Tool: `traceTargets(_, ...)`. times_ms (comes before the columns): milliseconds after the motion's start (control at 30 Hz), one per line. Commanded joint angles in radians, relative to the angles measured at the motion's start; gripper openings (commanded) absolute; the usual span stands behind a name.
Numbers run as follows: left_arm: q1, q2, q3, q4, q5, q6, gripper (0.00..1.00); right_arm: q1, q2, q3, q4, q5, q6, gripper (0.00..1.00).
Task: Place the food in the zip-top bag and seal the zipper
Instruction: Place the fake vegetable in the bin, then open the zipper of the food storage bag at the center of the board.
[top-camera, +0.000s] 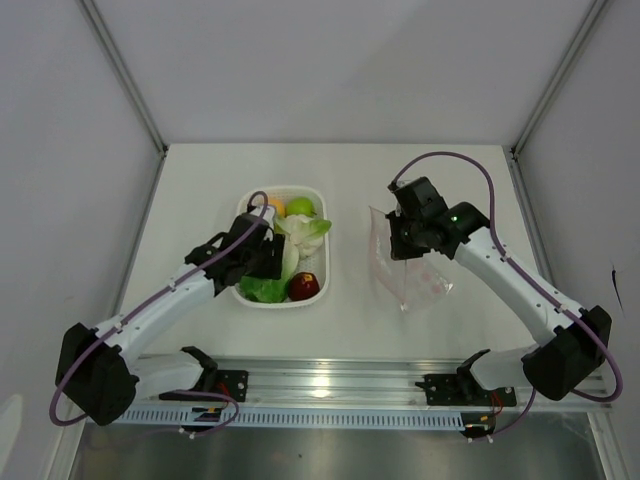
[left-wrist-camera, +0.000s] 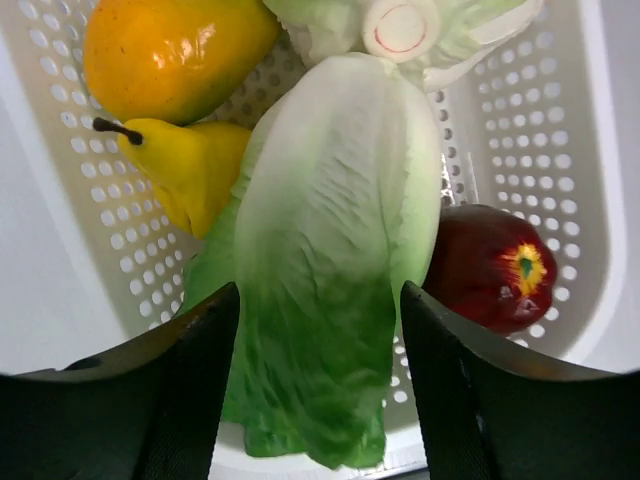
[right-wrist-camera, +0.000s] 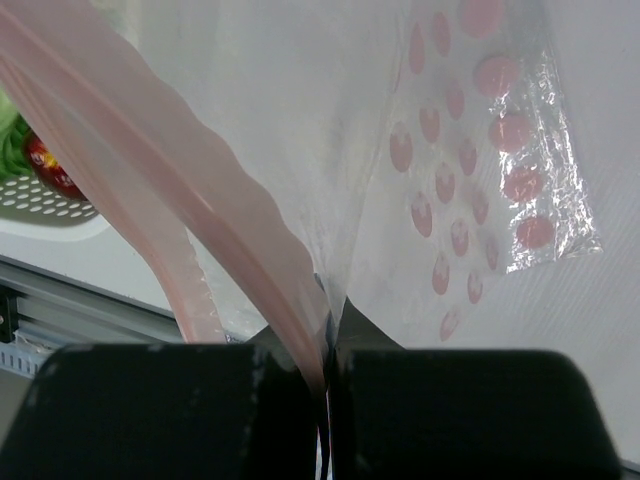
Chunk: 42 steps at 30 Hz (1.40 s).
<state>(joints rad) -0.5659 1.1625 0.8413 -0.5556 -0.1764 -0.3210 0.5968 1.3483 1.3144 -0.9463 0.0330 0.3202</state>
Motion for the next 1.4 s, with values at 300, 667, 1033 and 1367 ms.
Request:
traceTargets(300, -0.129, -0.072, 0.214, 0.075, 0.357, -0.094, 0.77, 0.004, 0.015, 0.091, -0.003, 0.03, -0.001, 0.0)
traceTargets(667, -0.242, 0.146, 0.265, 0.466, 0.607, -0.322, 0.77, 0.006, 0.005, 0.115, -0.022, 0.019, 0.002, 0.0)
traceTargets(1033, -0.279, 0.335, 0.393, 0.476, 0.581, -0.359, 0.72, 0.006, 0.005, 0.117, -0.009, -0.005, 0.016, 0.0)
traceTargets(1367, -0.281, 0.422, 0.522, 0.275, 0.463, -0.282, 0.01, -0.032, 0.0, 0.121, -0.016, 0.089, 0.039, 0.0)
